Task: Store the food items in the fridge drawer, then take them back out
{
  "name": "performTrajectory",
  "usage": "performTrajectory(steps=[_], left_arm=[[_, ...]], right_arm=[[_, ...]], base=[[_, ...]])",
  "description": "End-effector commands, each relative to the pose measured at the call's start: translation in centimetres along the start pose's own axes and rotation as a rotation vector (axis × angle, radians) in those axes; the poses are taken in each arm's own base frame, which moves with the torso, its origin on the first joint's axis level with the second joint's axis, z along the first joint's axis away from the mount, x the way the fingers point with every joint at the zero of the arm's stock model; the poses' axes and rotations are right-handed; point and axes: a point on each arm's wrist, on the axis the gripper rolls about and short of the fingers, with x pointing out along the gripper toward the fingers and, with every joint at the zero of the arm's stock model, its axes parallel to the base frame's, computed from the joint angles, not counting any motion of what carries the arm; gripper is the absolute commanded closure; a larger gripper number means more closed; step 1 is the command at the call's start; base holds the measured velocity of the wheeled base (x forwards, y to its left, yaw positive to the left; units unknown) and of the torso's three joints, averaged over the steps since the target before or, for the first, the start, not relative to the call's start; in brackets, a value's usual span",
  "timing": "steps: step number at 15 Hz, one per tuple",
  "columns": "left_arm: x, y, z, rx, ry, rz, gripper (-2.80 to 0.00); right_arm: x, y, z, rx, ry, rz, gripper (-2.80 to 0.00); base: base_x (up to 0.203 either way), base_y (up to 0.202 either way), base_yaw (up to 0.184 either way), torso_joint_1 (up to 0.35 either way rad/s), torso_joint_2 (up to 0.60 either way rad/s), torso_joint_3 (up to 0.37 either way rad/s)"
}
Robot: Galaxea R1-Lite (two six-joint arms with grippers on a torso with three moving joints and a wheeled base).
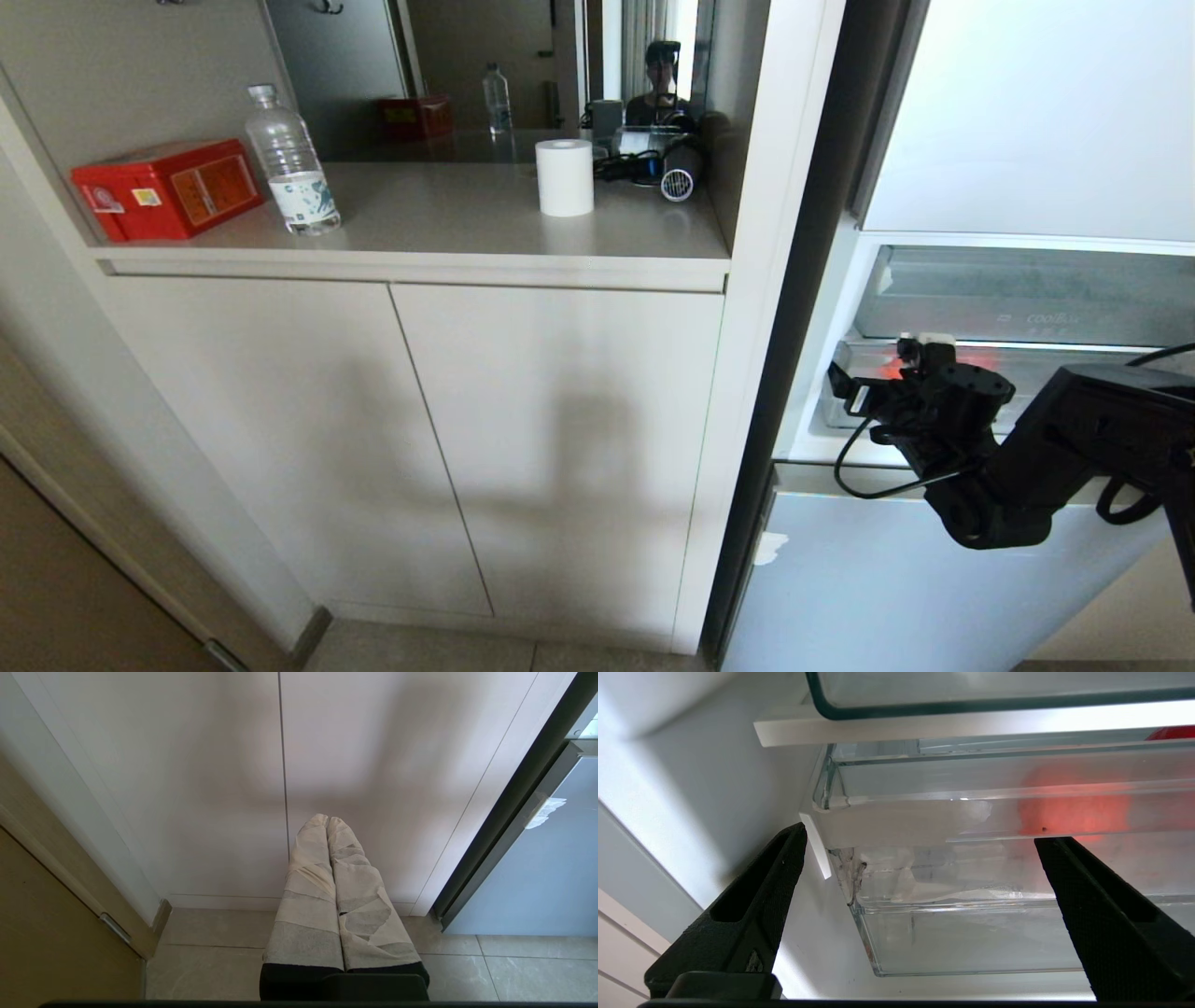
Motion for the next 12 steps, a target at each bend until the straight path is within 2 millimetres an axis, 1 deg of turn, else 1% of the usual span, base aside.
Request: performTrajectory(steps=[1,7,12], left_arm=[[0.01,0.00,0.00,0.000,0.002,0.001,0.00],[0.01,0.00,0.00,0.000,0.002,0.001,0.00],[0.01,0.00,0.00,0.000,0.002,0.001,0.00]], right_arm=[[0.09,0.04,0.16,0.002,-0.013,0.000,-2.80],[0.82,0.15,0.51,0.004,-0.033,0.002,-2.80],[0.32,0.14,0.30,0.000,-0.010,-0.001,-2.80]], base=[[0.000,0.000,0.000,0.000,0.00,0.000],[0.000,0.000,0.000,0.000,0.00,0.000],[0.000,0.000,0.000,0.000,0.00,0.000]])
